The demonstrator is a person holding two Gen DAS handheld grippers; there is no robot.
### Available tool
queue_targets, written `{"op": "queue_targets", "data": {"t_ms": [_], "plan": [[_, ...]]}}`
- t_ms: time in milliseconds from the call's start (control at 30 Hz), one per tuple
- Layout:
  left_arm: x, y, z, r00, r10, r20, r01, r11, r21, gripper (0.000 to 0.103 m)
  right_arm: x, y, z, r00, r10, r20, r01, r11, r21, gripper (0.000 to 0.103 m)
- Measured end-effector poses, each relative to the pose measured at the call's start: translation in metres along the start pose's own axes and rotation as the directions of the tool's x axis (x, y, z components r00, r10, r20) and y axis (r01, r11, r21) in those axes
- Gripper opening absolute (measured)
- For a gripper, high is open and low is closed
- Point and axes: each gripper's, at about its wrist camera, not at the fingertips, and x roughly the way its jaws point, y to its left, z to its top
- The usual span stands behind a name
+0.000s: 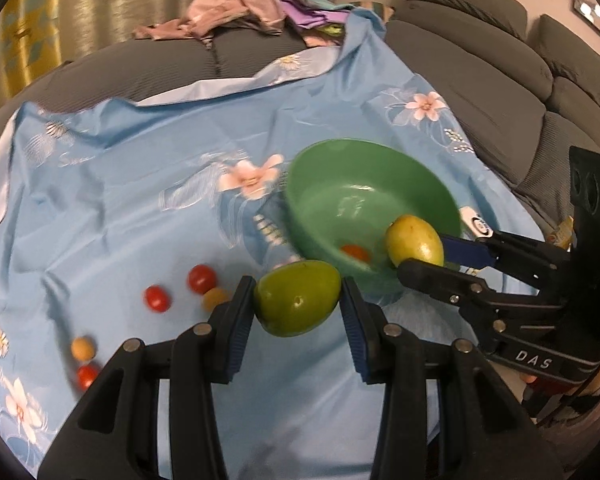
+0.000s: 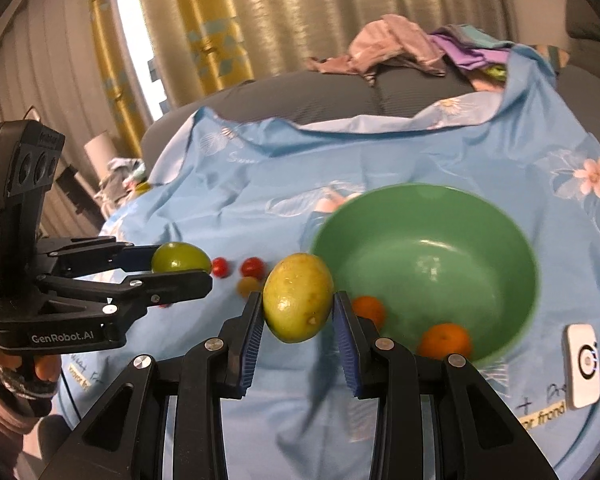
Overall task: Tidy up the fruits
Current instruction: 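Carry the lime with the right gripper and release it into the green bowl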
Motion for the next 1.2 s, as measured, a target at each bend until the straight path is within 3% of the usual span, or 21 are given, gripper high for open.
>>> {"op": "queue_targets", "data": {"t_ms": [467, 900, 1200], "plan": [[0.054, -0.042, 0.029, 0.997, -0.058, -0.053, 0.062, 0.995, 0.075, 0.042, -0.004, -0.049, -0.007, 0.993, -0.115, 0.007, 0.114, 0.99, 0.08, 0.037], [0.07, -0.043, 0.029, 0.997, -0.012, -0.08, 0.019, 0.996, 0.085, 0.043, 0.005, -0.062, -0.012, 0.988, -0.146, -0.038, 0.15, 0.983, 0.11, 0.037], [0.051, -0.033, 0.02, 0.998, 0.018, -0.06, -0.015, 0.998, 0.054, 0.073, -0.007, -0.057, -0.01, 0.986, -0.163, -0.019, 0.164, 0.98, 0.112, 0.037]]}}
